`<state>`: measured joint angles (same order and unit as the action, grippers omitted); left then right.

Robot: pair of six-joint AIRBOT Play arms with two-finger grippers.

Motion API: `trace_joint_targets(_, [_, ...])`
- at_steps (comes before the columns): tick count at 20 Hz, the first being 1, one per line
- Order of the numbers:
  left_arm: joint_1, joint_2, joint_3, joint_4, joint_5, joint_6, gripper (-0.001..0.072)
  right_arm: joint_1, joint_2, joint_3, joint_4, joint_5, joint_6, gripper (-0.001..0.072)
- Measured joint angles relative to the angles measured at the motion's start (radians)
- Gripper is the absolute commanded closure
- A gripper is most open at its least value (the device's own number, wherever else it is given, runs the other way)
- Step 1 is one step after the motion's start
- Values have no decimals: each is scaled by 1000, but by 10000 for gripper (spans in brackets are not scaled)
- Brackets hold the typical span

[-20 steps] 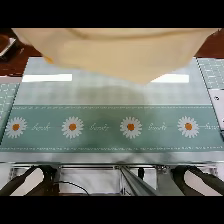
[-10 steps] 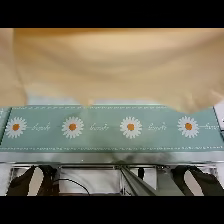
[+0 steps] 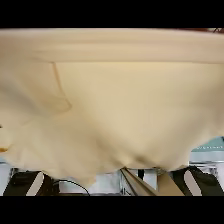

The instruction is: Fold the shirts.

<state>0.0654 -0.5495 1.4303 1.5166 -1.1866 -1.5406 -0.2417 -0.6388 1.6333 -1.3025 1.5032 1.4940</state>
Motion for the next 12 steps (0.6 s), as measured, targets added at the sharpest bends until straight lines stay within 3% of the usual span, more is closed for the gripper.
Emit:
trace_joint_targets(6, [-25, -203, -295, -23, 250, -95, 689, 0, -241, -265, 141, -161, -99, 686])
trace_joint_targets(12, [-28, -613, -257, -169, 507, -117, 689, 0, -699, -205, 282, -332, -175, 686])
